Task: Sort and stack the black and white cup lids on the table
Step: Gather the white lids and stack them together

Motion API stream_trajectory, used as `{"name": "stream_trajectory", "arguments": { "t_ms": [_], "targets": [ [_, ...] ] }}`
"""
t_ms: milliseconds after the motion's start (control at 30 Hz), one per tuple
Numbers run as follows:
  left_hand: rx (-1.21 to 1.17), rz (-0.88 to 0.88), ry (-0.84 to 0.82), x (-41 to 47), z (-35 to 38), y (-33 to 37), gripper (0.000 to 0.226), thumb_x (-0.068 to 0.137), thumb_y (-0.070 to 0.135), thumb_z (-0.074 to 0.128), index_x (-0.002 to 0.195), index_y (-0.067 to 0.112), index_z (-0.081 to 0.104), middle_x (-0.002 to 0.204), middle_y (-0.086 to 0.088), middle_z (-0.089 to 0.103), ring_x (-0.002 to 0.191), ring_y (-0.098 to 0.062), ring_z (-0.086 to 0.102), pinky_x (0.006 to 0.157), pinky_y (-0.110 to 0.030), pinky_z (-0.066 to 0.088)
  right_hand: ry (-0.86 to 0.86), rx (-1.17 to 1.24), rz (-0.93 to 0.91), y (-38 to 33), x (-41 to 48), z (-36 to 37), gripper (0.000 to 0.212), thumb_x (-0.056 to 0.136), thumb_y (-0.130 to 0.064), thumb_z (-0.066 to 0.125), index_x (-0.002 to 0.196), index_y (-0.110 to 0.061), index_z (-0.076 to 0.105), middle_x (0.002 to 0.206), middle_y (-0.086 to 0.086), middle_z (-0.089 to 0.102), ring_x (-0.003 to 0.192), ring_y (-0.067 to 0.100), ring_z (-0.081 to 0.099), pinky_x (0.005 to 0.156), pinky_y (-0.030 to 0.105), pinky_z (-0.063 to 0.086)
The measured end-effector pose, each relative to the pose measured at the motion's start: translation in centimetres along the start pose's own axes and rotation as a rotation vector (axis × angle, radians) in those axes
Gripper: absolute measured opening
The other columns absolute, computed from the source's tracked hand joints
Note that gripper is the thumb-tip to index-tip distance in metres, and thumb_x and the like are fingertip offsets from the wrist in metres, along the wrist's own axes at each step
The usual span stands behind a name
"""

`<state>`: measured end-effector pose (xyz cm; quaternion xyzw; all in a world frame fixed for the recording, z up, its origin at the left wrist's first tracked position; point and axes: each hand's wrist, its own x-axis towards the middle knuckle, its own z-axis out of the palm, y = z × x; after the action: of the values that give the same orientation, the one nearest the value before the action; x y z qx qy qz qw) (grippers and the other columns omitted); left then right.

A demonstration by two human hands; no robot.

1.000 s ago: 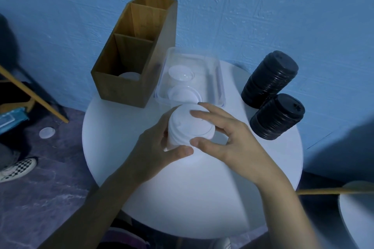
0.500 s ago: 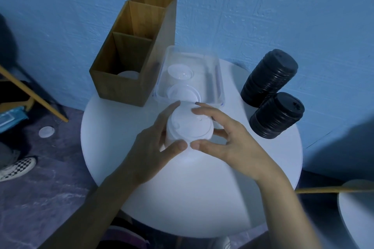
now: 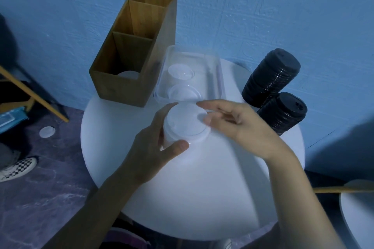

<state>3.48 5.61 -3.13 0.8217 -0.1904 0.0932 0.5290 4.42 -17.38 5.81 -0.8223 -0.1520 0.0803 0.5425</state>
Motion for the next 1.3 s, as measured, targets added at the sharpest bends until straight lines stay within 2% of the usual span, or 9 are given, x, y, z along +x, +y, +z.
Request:
{"name": "stream_trajectory", "arguments": {
  "t_ms": [67, 200, 367, 533, 767, 933, 1000, 1100, 1300],
  "targets": [
    [-0.006, -0.015, -0.009, 0.1, -0.1, 0.0, 0.077, 0.077, 0.08, 0.058, 0.144, 0.06, 0.026, 0.135, 0.034, 0.052, 0.121, -0.001, 0.059, 0.093, -0.026, 0.057, 0.083, -0.016, -0.032, -0.3, 1.6, -0.5, 0.018, 0.1, -0.011, 0.064, 0.112, -0.017, 0.077, 0.106, 0.0, 0.078, 0.098, 0.018, 0.073, 0.089, 0.031, 0.06],
    [-0.034, -0.021, -0.015, 0.1, 0.0, 0.1, 0.08, 0.075, 0.087, 0.053, 0.144, 0.057, 0.028, 0.137, 0.031, 0.052, 0.122, -0.005, 0.059, 0.094, -0.026, 0.057, 0.159, -0.089, -0.069, -1.3, 5.5, -0.9, 0.019, 0.101, -0.009, 0.06, 0.101, -0.016, 0.078, 0.104, -0.002, 0.078, 0.091, 0.013, 0.074, 0.077, 0.027, 0.06],
    [-0.043, -0.025, -0.015, 0.2, 0.0, 0.4, 0.076, 0.075, 0.09, 0.051, 0.142, 0.061, 0.027, 0.136, 0.037, 0.049, 0.124, 0.001, 0.056, 0.094, -0.012, 0.051, 0.031, -0.56, 0.034, -1.2, 10.8, 0.0, 0.036, 0.098, -0.026, 0.064, 0.134, -0.027, 0.064, 0.135, -0.009, 0.065, 0.124, 0.012, 0.061, 0.109, 0.03, 0.044],
    [-0.066, -0.032, -0.021, 0.2, -0.1, 0.3, 0.076, 0.076, 0.088, 0.052, 0.142, 0.062, 0.027, 0.138, 0.036, 0.049, 0.125, 0.003, 0.055, 0.094, -0.012, 0.05, -0.047, -0.793, 0.135, 0.3, 13.2, 1.1, 0.047, 0.095, -0.024, 0.059, 0.142, -0.028, 0.056, 0.135, 0.002, 0.065, 0.123, 0.025, 0.059, 0.089, 0.025, 0.04],
    [-0.047, -0.032, -0.029, 0.2, -0.2, -0.3, 0.076, 0.078, 0.084, 0.055, 0.144, 0.059, 0.027, 0.139, 0.036, 0.049, 0.125, 0.003, 0.055, 0.096, -0.02, 0.053, 0.201, -0.632, 0.014, -0.2, 12.8, 0.3, 0.005, 0.095, -0.026, 0.068, 0.098, -0.022, 0.066, 0.094, -0.004, 0.068, 0.096, 0.022, 0.06, 0.076, 0.031, 0.04],
    [-0.026, -0.018, -0.022, 0.3, -0.2, -0.2, 0.071, 0.082, 0.07, 0.062, 0.143, 0.062, 0.026, 0.137, 0.041, 0.046, 0.124, 0.01, 0.053, 0.092, -0.007, 0.047, 0.2, -0.347, -0.027, -0.5, 10.8, -0.7, 0.019, 0.084, -0.031, 0.074, 0.076, -0.033, 0.057, 0.07, -0.015, 0.061, 0.077, 0.017, 0.06, 0.086, 0.051, 0.056],
    [-0.057, -0.031, -0.026, 0.2, -0.2, 0.0, 0.074, 0.08, 0.078, 0.059, 0.144, 0.059, 0.028, 0.14, 0.035, 0.049, 0.125, 0.004, 0.055, 0.094, -0.015, 0.05, 0.146, -0.263, -0.042, -0.6, 9.3, -1.0, 0.017, 0.084, -0.025, 0.075, 0.083, -0.033, 0.06, 0.072, -0.011, 0.062, 0.073, 0.016, 0.058, 0.084, 0.05, 0.058],
    [-0.069, -0.037, -0.023, 0.2, -0.3, 0.4, 0.075, 0.076, 0.088, 0.052, 0.142, 0.063, 0.027, 0.138, 0.031, 0.053, 0.124, -0.001, 0.058, 0.095, -0.017, 0.052, 0.101, -0.213, -0.055, -0.7, 6.7, -1.3, 0.017, 0.089, -0.017, 0.075, 0.102, -0.026, 0.068, 0.088, -0.005, 0.064, 0.08, 0.01, 0.058, 0.083, 0.034, 0.051],
    [-0.049, -0.081, -0.042, 0.2, -0.1, 0.0, 0.076, 0.077, 0.073, 0.061, 0.144, 0.059, 0.028, 0.136, 0.038, 0.05, 0.124, 0.003, 0.055, 0.096, -0.013, 0.048, 0.102, -0.209, -0.099, -0.7, 2.5, -1.1, 0.021, 0.092, -0.016, 0.075, 0.104, -0.033, 0.07, 0.11, -0.015, 0.064, 0.103, -0.003, 0.061, 0.094, 0.014, 0.048]
  ]
}}
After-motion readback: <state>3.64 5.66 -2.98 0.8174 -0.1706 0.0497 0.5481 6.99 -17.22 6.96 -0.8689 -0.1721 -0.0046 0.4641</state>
